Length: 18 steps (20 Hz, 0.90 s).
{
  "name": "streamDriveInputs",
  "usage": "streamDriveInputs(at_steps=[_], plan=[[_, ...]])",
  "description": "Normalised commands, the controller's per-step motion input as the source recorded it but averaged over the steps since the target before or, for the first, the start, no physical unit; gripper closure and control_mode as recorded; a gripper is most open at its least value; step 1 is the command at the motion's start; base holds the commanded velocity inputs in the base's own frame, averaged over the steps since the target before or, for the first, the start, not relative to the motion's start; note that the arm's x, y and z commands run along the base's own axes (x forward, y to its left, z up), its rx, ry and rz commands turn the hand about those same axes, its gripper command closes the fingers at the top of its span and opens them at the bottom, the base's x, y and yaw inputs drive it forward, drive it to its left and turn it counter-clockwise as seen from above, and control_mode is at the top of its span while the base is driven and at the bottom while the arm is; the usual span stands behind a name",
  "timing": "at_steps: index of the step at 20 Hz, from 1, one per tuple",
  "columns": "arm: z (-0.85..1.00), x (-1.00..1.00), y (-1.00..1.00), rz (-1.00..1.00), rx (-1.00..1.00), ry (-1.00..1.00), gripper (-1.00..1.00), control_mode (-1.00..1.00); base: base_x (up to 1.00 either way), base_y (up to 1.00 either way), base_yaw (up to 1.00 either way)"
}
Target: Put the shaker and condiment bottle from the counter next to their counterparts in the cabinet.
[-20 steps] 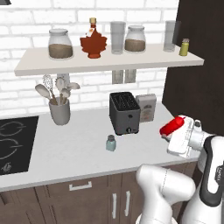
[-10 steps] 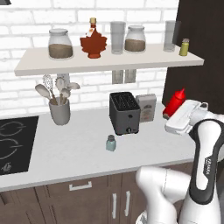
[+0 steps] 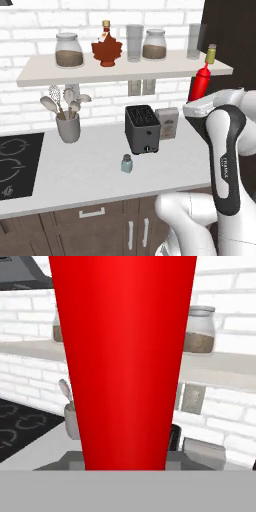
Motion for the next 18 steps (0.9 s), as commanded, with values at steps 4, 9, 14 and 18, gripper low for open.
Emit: streamDriveInputs(at_steps=[4, 9, 14, 18], plan=[[0.27, -0.05, -0.23, -0.08, 0.04, 0.06, 1.0, -1.0, 0.0, 0.0, 0.0], [-0.02, 0.0, -0.04, -0.04, 0.14, -0.01, 1.0, -1.0, 0.0, 0.0, 0.0], [0.06, 0.0, 0.0, -0.12, 0.16, -0.1, 1.0, -1.0, 0.0, 0.0, 0.0], [0.09, -0.01, -0.02, -0.03, 0.06, -0.07, 1.0, -1.0, 0.0, 0.0, 0.0]])
